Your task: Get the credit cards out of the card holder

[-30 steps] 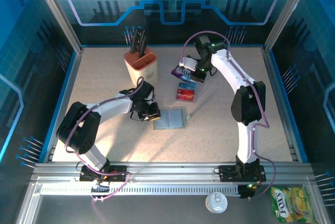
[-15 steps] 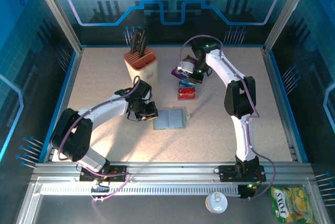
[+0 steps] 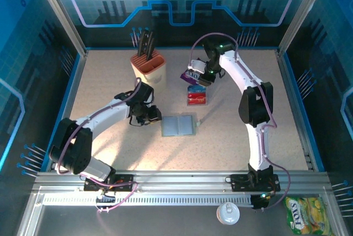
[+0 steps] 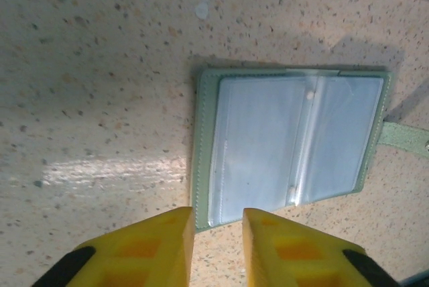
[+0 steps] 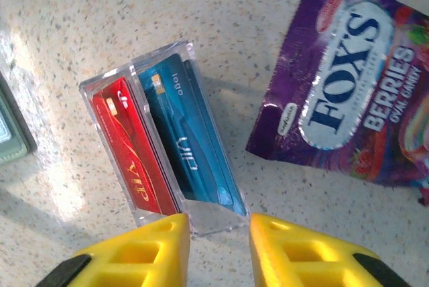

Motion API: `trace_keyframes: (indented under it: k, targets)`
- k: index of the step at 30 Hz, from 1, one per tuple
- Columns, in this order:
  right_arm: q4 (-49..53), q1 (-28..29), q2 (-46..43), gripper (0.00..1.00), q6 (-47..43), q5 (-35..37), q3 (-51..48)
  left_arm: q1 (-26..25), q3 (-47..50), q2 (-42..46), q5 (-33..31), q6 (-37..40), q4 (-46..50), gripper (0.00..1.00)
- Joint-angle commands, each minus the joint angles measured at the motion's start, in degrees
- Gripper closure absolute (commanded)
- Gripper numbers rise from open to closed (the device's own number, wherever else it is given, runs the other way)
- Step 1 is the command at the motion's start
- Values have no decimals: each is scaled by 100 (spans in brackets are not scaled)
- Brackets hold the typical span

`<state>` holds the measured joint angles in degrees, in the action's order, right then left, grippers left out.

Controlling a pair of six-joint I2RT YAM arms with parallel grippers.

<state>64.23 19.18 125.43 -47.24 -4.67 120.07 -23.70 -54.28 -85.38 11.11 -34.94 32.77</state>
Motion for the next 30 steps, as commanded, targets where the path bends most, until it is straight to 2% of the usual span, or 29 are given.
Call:
trace_keyframes:
  k: [1, 3, 6, 8, 9, 10, 17, 25, 30]
  targets:
    - [-656, -147, -537, 57, 495, 124, -399, 164, -140, 209, -231, 329, 174, 68]
    - [-1122, -172, -772, 42, 748, 221, -787, 266, -166, 228, -329, 461, 202, 62]
    - [-1840, -217, -1133, 25, 1105, 370, -1415, 451, -138, 292, -572, 671, 224, 49]
    - [-2255, -255, -1358, 15, 1370, 508, -1786, 589, -58, 374, -800, 766, 238, 32]
    - [-2449, -281, -1468, 8, 1510, 588, -2007, 669, -14, 428, -880, 814, 223, 9]
    - [-2612, -311, -1568, 0, 1644, 669, -2181, 767, 36, 484, -938, 855, 204, 1]
    - [-3872, -620, -2456, 0, 2610, 945, -3695, 1386, 196, 681, -1343, 1071, -23, 1]
    - [-5806, -890, -3529, 0, 3605, 1178, -5825, 1599, 451, 690, -2475, 1254, -971, 1]
    - [-6755, -960, -3748, 0, 3899, 1368, -6724, 1666, 556, 589, -3286, 1664, -1590, 1]
